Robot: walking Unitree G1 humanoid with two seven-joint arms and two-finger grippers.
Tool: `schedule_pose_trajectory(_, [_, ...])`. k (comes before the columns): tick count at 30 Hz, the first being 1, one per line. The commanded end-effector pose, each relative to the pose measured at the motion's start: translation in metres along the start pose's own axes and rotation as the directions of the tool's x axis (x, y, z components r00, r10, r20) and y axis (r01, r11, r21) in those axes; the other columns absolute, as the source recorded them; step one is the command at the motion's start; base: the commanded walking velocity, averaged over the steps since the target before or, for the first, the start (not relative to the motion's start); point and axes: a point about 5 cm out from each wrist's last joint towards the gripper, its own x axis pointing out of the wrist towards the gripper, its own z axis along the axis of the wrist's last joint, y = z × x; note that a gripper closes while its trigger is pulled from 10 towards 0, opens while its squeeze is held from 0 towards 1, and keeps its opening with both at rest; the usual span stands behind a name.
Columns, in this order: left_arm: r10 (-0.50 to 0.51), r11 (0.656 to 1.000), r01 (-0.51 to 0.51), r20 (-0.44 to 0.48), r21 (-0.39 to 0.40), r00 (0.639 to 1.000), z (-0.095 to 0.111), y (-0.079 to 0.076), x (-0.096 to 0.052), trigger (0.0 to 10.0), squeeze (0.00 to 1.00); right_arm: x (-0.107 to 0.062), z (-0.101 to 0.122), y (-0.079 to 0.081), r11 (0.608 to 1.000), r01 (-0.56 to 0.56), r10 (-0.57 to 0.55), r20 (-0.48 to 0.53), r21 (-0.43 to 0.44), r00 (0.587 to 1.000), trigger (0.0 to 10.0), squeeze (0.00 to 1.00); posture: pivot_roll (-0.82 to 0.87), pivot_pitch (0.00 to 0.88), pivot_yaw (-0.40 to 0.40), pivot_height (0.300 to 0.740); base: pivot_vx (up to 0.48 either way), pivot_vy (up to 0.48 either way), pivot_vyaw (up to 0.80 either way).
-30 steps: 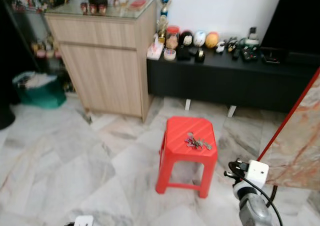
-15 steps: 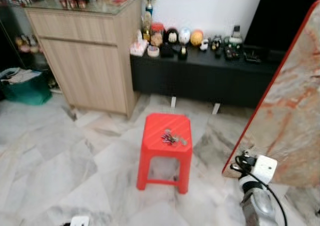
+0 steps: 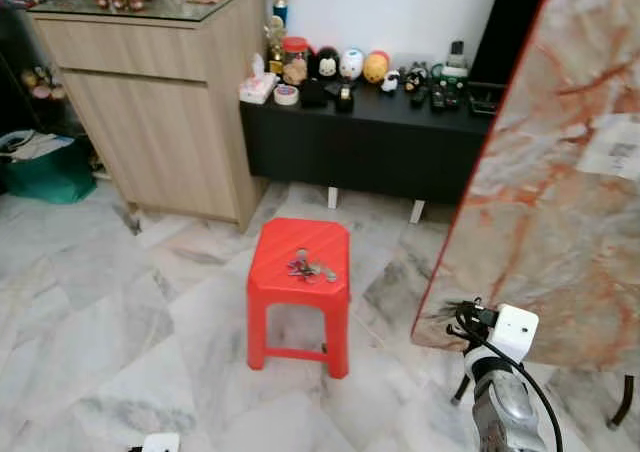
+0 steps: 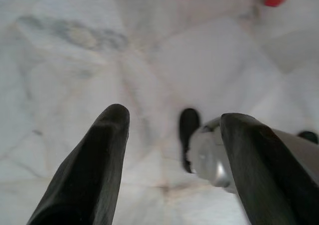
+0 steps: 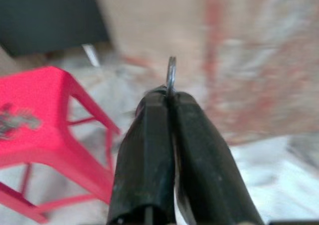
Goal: Hang keys on a hook
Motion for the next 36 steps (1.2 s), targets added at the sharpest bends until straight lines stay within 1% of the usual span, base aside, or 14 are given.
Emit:
schedule_pose_trajectory(1, [-0.003,1.000,0.003,-0.023,0.004,1.000,-0.0065,-0.0004,-0.0017,10.0,0.00,0.0027,0.0069,-0.0005,1.000,0.005,-0.005,0.025,-0.007,1.000,10.0,0.00,0.07,0.000,-0.044,0.740,0.000,-0.304,0.00])
schedule_pose_trajectory(3, [-0.001,1.000,0.001,-0.024,0.003,1.000,-0.0065,-0.0003,-0.0017,10.0,0.00,0.0031,0.0076,0.0001,1.000,0.000,0.000,0.027,-0.022,1.000,10.0,0.00,0.06,0.000,-0.044,0.740,0.000,-0.298,0.00])
schedule_pose_trajectory(4, [0.003,1.000,-0.003,-0.027,0.000,1.000,-0.0070,-0.0001,-0.0018,10.0,0.00,0.0029,0.0076,0.0013,0.999,-0.006,0.008,0.029,-0.042,1.000,10.0,0.00,0.06,0.000,-0.044,0.740,0.000,0.000,0.00])
schedule_pose_trajectory(7, [0.009,1.000,-0.009,-0.033,-0.005,0.999,-0.0082,-0.0002,-0.0020,10.0,0.00,0.0027,0.0074,0.0046,0.998,-0.020,0.022,0.031,-0.062,0.999,10.0,0.00,0.06,0.000,-0.047,0.740,0.000,0.000,0.00])
schedule_pose_trajectory(18, [0.010,1.000,-0.010,-0.040,-0.010,0.999,-0.0109,-0.0007,-0.0028,10.0,0.00,0.0042,0.0096,0.0016,0.998,-0.009,0.011,0.030,-0.063,0.999,10.0,0.00,0.06,0.000,-0.054,0.740,0.000,0.000,0.00])
schedule_pose_trajectory(24, [0.007,1.000,-0.007,-0.033,0.006,0.999,-0.0092,-0.0022,-0.0022,10.0,0.00,0.0056,0.0114,0.0016,0.998,-0.005,0.007,0.033,-0.064,0.999,10.0,0.00,0.06,0.000,-0.054,0.740,0.000,0.000,0.00])
schedule_pose_trajectory(30, [0.007,1.000,-0.006,-0.033,0.007,0.999,-0.0090,-0.0036,-0.0020,10.0,0.00,0.0063,0.0115,0.0006,0.998,0.001,0.000,0.027,-0.058,1.000,10.0,0.00,0.06,0.000,-0.054,0.740,0.000,-0.299,0.00])
schedule_pose_trajectory(34, [0.010,1.000,-0.010,-0.037,0.007,0.999,-0.0102,-0.0035,-0.0023,10.0,0.00,0.0073,0.0108,0.0000,0.999,0.002,-0.002,0.010,-0.054,1.000,10.0,0.00,0.06,0.000,-0.054,0.740,0.000,-0.297,-0.71])
schedule_pose_trajectory(36, [0.013,1.000,-0.013,-0.040,0.004,0.999,-0.0108,-0.0032,-0.0025,10.0,0.00,0.0074,0.0112,0.0000,0.998,-0.001,0.001,0.012,-0.059,1.000,10.0,0.00,0.06,0.000,-0.053,0.740,0.000,0.000,-0.80])
